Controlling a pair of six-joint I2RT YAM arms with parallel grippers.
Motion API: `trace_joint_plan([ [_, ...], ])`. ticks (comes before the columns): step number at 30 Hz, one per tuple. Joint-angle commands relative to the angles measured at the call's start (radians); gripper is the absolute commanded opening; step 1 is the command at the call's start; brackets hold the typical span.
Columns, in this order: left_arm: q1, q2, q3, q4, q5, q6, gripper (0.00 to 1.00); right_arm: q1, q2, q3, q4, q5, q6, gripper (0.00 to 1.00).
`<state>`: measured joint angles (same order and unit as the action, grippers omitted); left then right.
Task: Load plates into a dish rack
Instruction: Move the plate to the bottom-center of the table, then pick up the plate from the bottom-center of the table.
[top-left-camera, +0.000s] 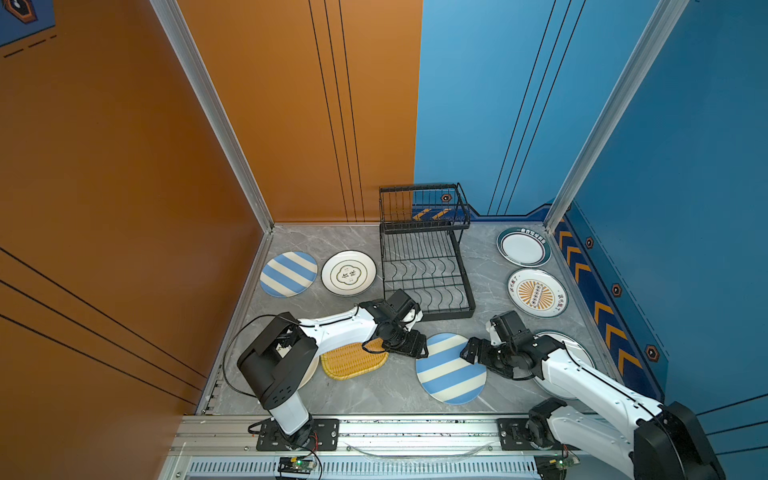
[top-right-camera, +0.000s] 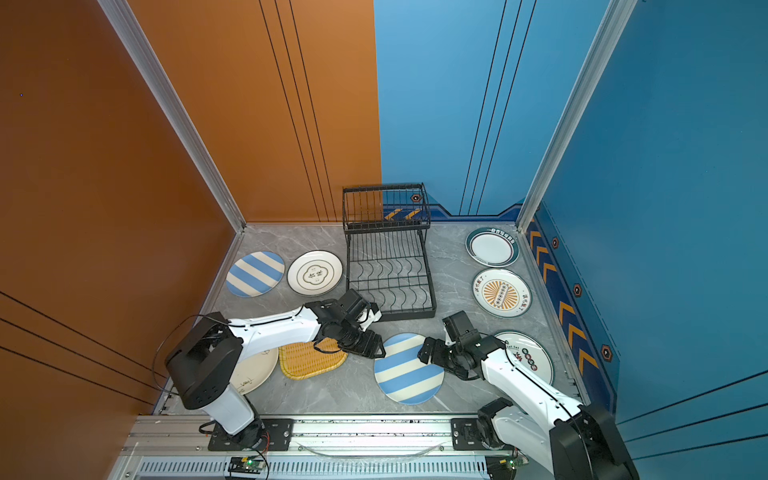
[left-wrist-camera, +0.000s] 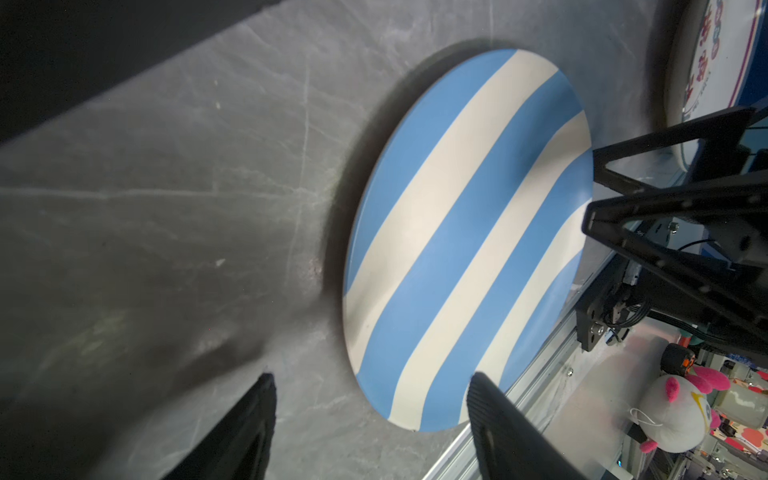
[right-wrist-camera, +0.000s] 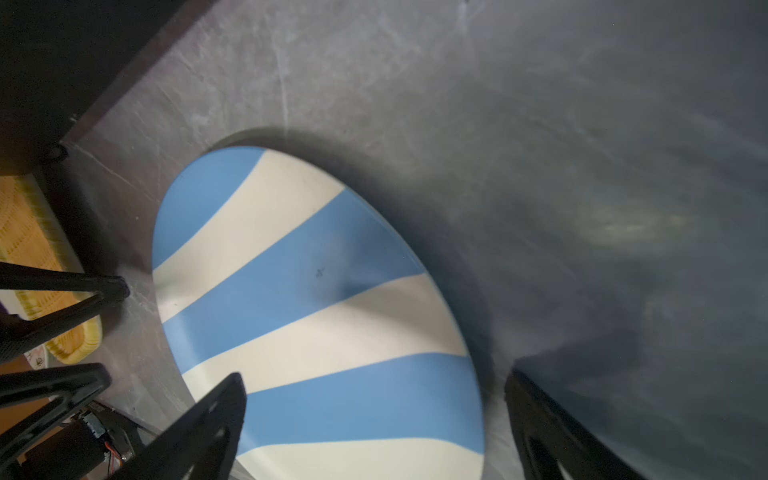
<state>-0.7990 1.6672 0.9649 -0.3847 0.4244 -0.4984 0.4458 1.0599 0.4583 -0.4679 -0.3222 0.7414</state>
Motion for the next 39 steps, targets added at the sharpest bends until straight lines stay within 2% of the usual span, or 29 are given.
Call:
trace_joint_plan([
  [1,-0.011,0.004,-0.026,0.003,0.017,-0.025,0.73,0.024,0.066,-0.026,0.044,-0.045,0.026,0.97],
  [7,-0.014,0.016,-0.038,0.003,0.008,-0.048,0.73,0.069,0.165,0.019,0.125,-0.078,0.019,0.97],
  [11,-0.013,0.016,-0.042,0.003,-0.008,-0.069,0.72,0.072,0.207,0.087,0.064,-0.057,-0.037,0.97],
  [15,-0.013,0.017,-0.047,-0.015,-0.037,-0.095,0.71,0.022,0.143,0.085,-0.003,-0.053,-0.067,0.96],
  [20,-0.027,0.008,-0.038,-0.079,-0.11,-0.122,0.7,-0.031,0.058,0.033,-0.064,-0.112,-0.093,0.94],
  [31,-0.056,0.005,-0.016,-0.14,-0.171,-0.162,0.67,-0.014,-0.027,-0.042,-0.043,-0.169,-0.055,0.91],
  [39,-0.056,-0.009,-0.006,-0.158,-0.172,-0.235,0.67,-0.013,-0.006,-0.087,0.052,-0.183,-0.022,0.9],
])
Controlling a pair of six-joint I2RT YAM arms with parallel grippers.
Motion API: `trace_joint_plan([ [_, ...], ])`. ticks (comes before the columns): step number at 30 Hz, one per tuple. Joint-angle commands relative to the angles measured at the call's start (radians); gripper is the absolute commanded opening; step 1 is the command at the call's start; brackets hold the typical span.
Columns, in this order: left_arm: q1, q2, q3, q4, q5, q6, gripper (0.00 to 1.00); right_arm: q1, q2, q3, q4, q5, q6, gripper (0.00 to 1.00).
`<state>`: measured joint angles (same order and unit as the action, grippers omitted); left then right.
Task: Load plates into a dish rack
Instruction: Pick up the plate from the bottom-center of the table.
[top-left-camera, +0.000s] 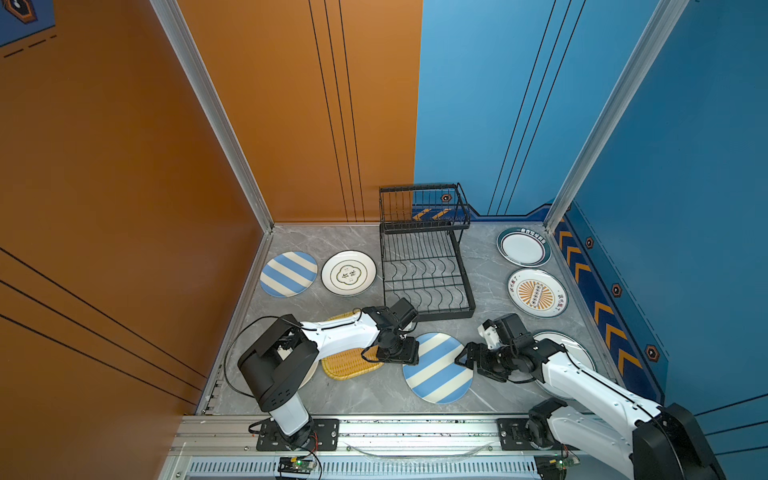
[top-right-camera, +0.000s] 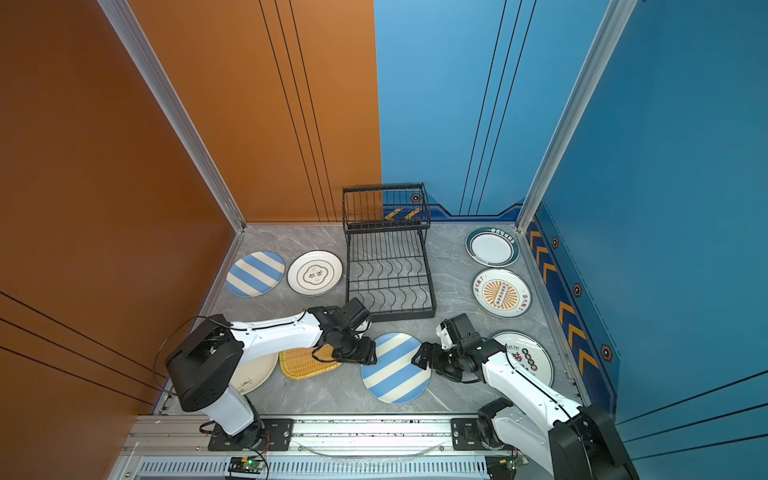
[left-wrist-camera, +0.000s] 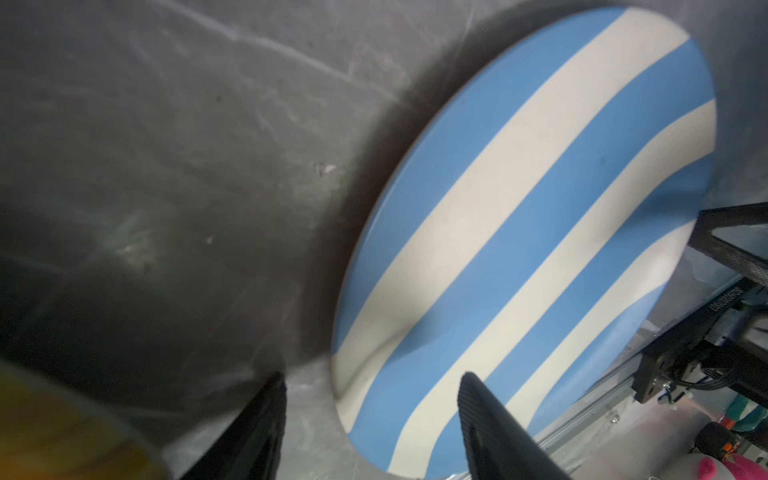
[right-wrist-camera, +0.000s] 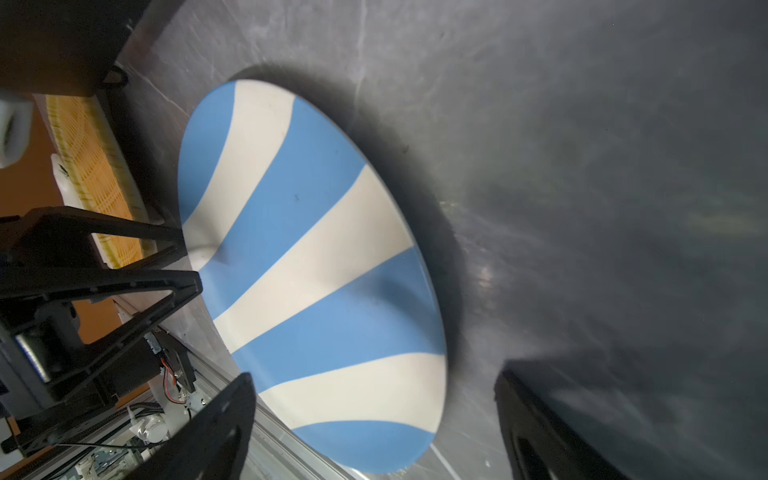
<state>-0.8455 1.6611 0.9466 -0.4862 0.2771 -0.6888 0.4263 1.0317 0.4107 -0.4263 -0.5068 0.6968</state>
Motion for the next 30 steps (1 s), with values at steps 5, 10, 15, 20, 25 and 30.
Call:
trace_joint_plan([
  [5,-0.034,0.025,0.023,-0.053,-0.032,-0.083,0.66,0.006,0.06,-0.043,0.054,-0.011,0.021,0.9],
  [10,-0.038,0.047,0.043,-0.036,-0.008,-0.08,0.65,0.006,0.07,-0.048,0.062,-0.017,0.016,0.89],
  [15,-0.038,0.075,0.048,0.002,0.034,-0.077,0.61,0.006,0.073,-0.066,0.078,-0.03,0.017,0.88],
  [20,-0.036,0.098,0.073,0.018,0.059,-0.066,0.57,0.007,0.092,-0.076,0.102,-0.058,0.012,0.85],
  [25,-0.033,0.113,0.078,0.02,0.072,-0.058,0.55,0.006,0.114,-0.075,0.126,-0.088,0.003,0.84],
  [30,-0.028,0.117,0.077,0.051,0.095,-0.06,0.52,0.006,0.142,-0.07,0.169,-0.152,-0.004,0.82],
])
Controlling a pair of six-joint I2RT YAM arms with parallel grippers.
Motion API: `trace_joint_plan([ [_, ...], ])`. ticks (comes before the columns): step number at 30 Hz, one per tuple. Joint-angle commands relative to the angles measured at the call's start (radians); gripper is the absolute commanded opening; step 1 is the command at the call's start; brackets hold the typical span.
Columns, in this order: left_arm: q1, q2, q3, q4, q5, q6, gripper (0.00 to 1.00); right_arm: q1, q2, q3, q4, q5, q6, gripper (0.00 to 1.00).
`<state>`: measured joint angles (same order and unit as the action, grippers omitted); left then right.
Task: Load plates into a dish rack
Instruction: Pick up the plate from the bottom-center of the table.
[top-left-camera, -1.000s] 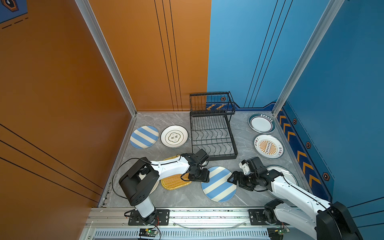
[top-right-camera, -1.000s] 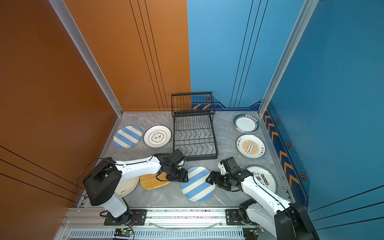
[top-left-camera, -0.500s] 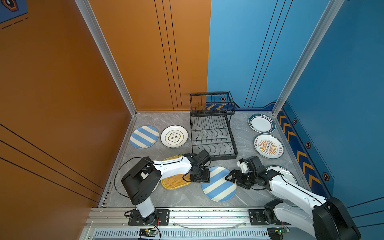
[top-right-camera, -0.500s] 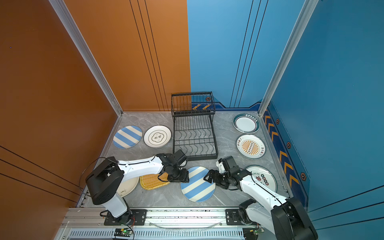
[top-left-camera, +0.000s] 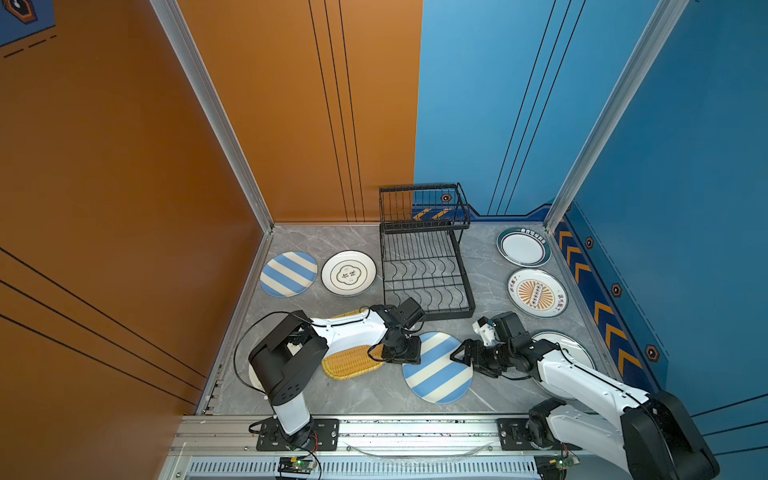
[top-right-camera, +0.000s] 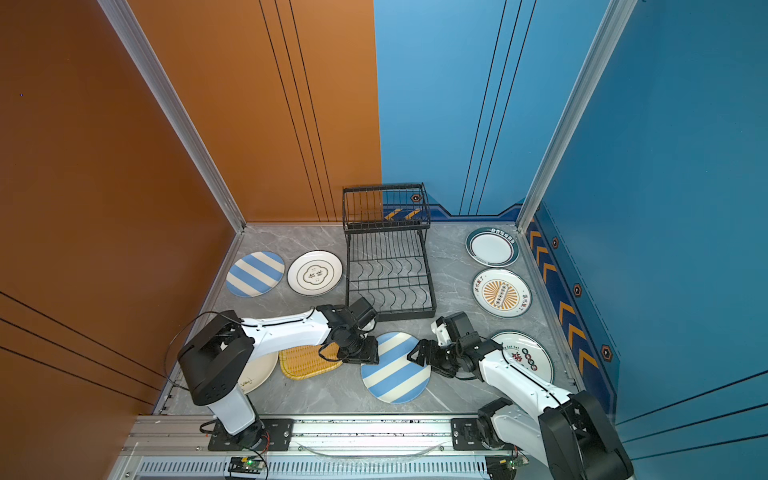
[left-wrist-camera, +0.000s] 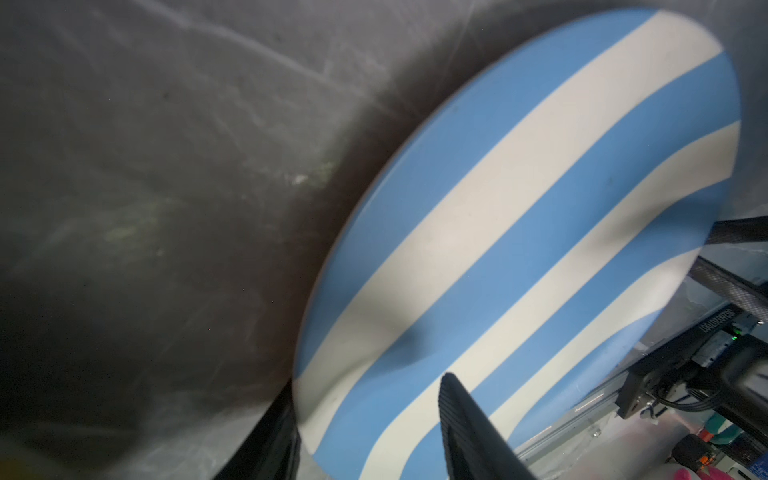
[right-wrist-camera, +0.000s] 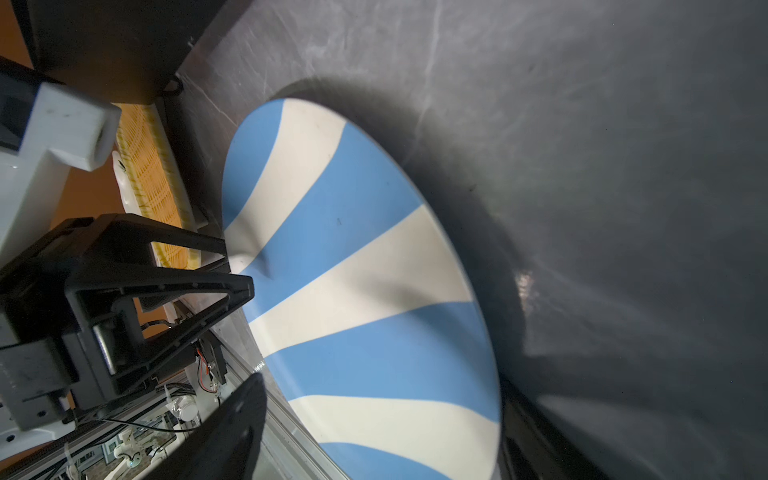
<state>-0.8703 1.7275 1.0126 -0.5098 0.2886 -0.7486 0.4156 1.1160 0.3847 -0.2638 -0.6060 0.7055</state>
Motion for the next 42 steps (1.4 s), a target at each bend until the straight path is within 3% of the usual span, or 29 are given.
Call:
trace_joint_plan([
  [1,0.0,0.049,0.011,0.082,0.087,0.0,0.52,0.017,0.059,-0.044,0.009,-0.067,-0.017,0.81],
  [9,0.025,0.046,-0.018,0.131,0.107,-0.011,0.52,0.012,0.036,-0.041,-0.002,-0.07,-0.035,0.78],
  [15,0.029,0.044,-0.018,0.133,0.11,-0.011,0.52,0.01,0.017,-0.03,-0.003,-0.057,-0.031,0.66],
  [34,0.06,-0.044,-0.034,0.131,0.108,-0.003,0.69,0.0,-0.08,0.0,-0.115,-0.002,-0.052,0.01],
  [42,0.071,-0.148,-0.043,0.119,0.073,-0.005,0.77,0.002,-0.251,0.083,-0.334,0.071,-0.057,0.0],
])
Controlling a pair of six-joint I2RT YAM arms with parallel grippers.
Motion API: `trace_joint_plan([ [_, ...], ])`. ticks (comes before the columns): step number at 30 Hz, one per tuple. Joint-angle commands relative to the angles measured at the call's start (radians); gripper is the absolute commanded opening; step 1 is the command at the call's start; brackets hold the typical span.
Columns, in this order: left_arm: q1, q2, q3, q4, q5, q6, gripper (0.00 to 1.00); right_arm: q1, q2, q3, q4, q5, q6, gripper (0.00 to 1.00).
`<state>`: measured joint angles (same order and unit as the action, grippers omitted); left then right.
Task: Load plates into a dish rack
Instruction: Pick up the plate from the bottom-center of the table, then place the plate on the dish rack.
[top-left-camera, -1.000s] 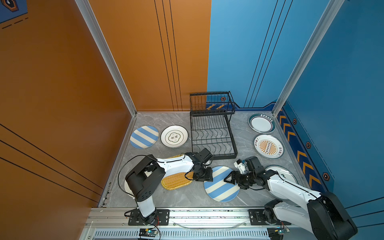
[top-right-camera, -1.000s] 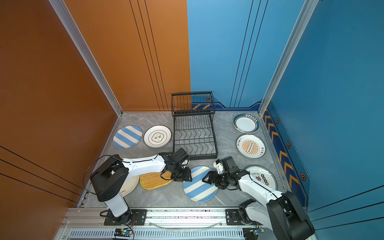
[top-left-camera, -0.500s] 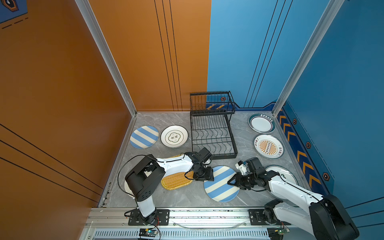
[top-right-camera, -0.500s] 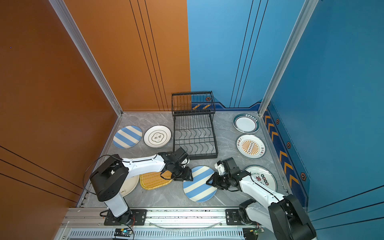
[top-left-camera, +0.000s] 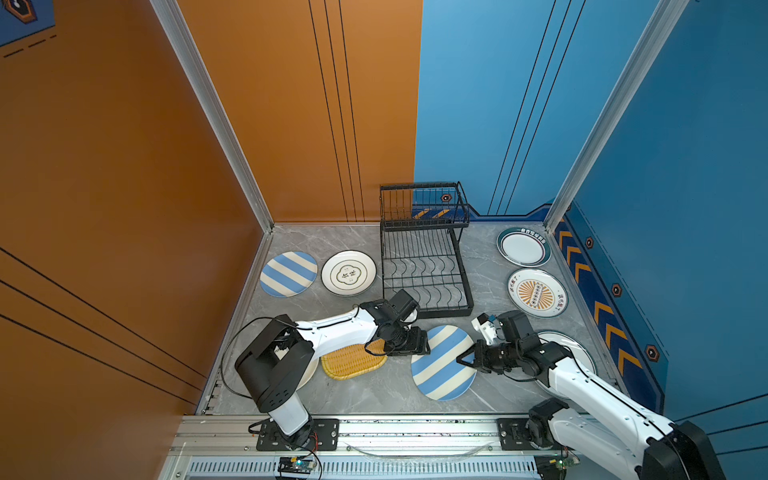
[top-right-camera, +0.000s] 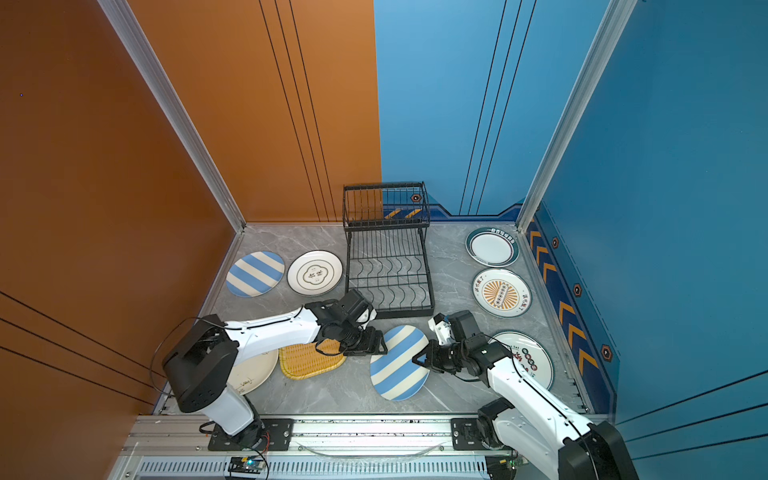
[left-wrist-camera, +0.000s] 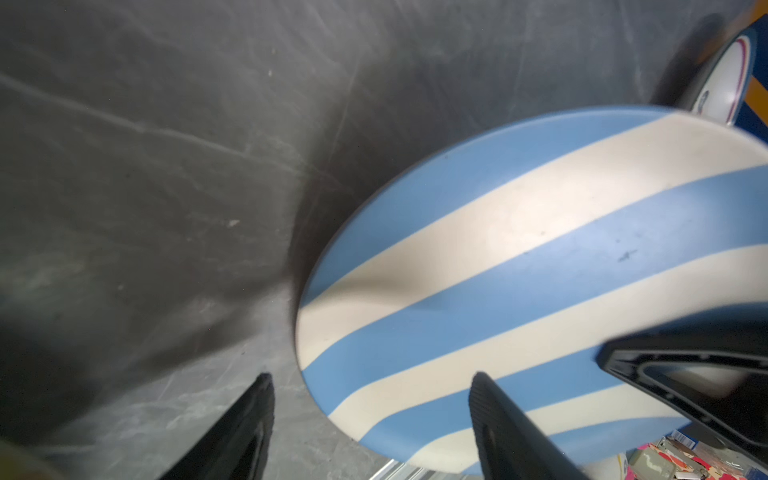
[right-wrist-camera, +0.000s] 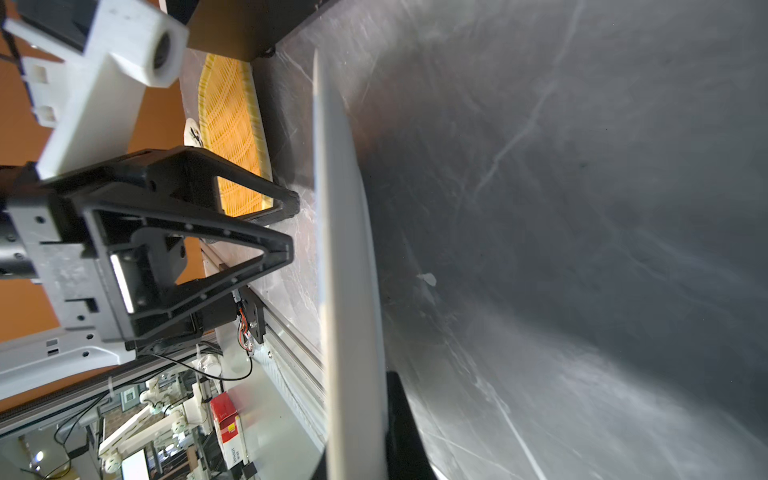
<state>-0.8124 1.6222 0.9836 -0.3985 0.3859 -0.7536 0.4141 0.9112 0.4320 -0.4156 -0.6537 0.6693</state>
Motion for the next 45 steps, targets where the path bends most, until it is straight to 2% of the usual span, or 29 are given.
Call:
trace_joint_plan([
  [1,0.016,-0.054,-0.015,0.006,-0.028,-0.002,0.78,0.002,-0.069,0.051,-0.204,0.128,-0.015,0.0],
  [7,0.035,-0.137,-0.021,-0.002,-0.082,-0.003,0.82,0.004,-0.182,0.209,-0.377,0.221,0.005,0.0],
  [11,0.057,-0.178,-0.019,-0.002,-0.114,0.01,0.85,0.003,-0.161,0.381,-0.459,0.315,-0.024,0.0],
  [13,0.071,-0.187,-0.013,-0.002,-0.118,0.02,0.9,0.004,-0.13,0.474,-0.491,0.355,-0.047,0.0],
  [19,0.119,-0.187,0.008,-0.002,-0.102,0.05,0.94,0.005,0.004,0.772,-0.547,0.48,-0.132,0.0],
  [24,0.15,-0.186,0.023,-0.001,-0.083,0.07,0.96,-0.001,0.184,1.042,-0.546,0.603,-0.229,0.0],
  [28,0.174,-0.187,0.032,-0.001,-0.069,0.087,0.97,-0.022,0.315,1.216,-0.517,0.649,-0.286,0.0],
  [34,0.206,-0.184,0.036,-0.002,-0.056,0.098,0.98,-0.078,0.487,1.407,-0.421,0.712,-0.368,0.0],
  [45,0.248,-0.171,0.04,-0.001,-0.029,0.106,1.0,-0.121,0.724,1.622,-0.22,0.758,-0.427,0.0],
])
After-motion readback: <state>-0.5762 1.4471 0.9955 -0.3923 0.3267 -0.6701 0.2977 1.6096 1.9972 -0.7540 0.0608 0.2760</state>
